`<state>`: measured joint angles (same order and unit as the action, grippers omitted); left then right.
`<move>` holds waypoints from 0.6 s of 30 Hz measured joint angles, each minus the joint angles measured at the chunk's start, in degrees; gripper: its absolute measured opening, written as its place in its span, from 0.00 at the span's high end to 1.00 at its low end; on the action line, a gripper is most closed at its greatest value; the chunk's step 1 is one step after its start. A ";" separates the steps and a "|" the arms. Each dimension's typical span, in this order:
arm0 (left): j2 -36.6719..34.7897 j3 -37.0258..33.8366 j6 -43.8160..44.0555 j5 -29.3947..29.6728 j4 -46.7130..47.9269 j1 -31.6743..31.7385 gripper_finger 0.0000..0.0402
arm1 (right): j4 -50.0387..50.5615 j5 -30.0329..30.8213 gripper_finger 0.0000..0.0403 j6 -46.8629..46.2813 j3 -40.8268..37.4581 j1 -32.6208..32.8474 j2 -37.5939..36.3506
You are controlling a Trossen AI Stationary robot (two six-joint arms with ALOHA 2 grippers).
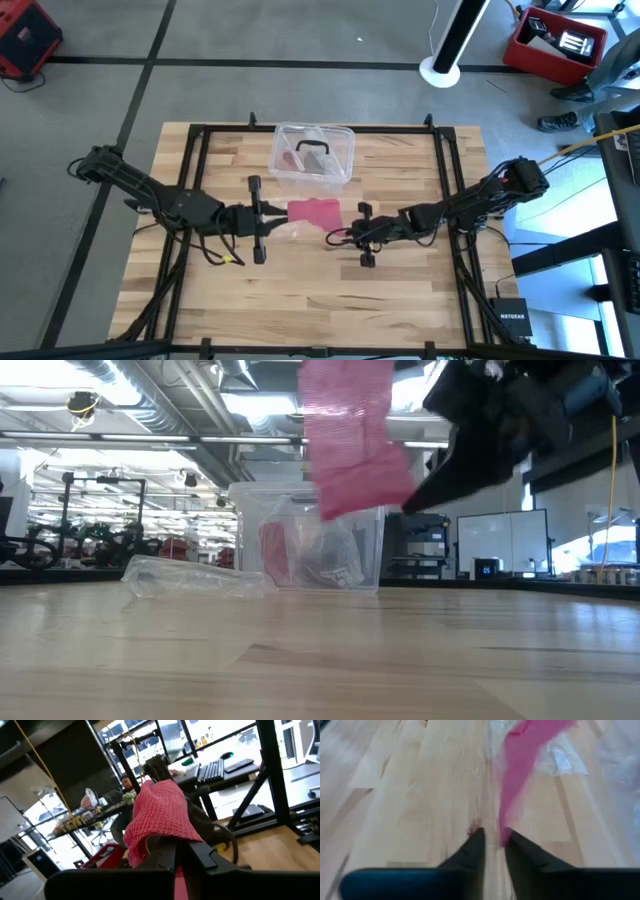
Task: Roll bandage
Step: Roll the pink bandage
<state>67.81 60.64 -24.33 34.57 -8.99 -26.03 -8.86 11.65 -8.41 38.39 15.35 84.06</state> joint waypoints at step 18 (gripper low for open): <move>0.29 -0.33 9.54 0.00 3.70 0.21 1.00 | 4.62 0.88 0.28 3.01 8.18 0.00 -19.97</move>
<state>68.10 60.31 -14.79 34.57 -5.28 -25.82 -4.23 12.53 -5.39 46.56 15.35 64.09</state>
